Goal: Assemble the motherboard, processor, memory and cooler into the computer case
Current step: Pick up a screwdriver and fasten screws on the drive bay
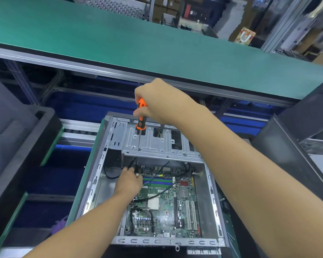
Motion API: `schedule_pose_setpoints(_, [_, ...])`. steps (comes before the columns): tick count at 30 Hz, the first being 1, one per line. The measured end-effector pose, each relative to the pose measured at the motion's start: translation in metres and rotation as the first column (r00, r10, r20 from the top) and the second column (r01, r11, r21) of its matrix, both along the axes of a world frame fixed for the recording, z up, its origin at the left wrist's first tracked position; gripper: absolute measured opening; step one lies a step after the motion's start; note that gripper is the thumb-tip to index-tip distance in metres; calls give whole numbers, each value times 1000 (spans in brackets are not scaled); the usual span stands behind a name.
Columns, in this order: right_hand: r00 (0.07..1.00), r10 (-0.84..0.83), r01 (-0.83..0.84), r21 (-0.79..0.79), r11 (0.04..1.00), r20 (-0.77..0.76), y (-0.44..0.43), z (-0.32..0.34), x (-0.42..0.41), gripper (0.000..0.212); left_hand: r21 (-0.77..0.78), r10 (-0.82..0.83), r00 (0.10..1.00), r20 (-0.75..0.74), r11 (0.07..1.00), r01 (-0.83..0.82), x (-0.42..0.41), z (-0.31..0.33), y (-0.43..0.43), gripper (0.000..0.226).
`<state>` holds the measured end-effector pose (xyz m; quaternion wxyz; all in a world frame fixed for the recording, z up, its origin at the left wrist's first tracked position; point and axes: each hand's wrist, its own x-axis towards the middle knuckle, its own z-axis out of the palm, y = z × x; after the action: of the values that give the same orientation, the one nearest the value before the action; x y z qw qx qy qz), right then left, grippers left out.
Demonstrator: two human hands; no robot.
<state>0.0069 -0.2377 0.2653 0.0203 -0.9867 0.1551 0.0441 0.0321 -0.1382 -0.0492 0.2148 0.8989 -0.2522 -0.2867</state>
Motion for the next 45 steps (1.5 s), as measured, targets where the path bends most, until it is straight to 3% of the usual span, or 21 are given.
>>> schedule_pose_setpoints(8, [988,108,-100,76,992,-108,-9,0,-11,38,-24,1,1000,-27,1000,-1,1,4,1,46])
schedule_pose_setpoints(13, [995,93,-92,50,995,-22,-9,-4,-4,14,-4,21,999,-38,1000,-21,1,5,0,47])
schedule_pose_setpoints(16, [1000,-26,26,-30,999,-13,-10,-7,-4,29,-5,15,999,-34,1000,-15,1,5,-1,47])
schedule_pose_setpoints(19, [1000,-22,22,-59,998,-7,-5,-9,-3,33,-8,23,999,-38,1000,-23,1,5,0,48])
schedule_pose_setpoints(24, [996,-3,4,12,1000,-87,-1,-8,-5,24,-4,27,998,-50,1000,-27,0,8,0,50])
schedule_pose_setpoints(28, [995,33,-7,266,964,-91,1,-5,-12,23,-13,34,998,-58,999,-34,0,8,0,50])
schedule_pose_setpoints(45, [999,37,-34,93,995,-21,7,-10,-4,16,-36,74,994,-79,996,-77,0,9,1,53])
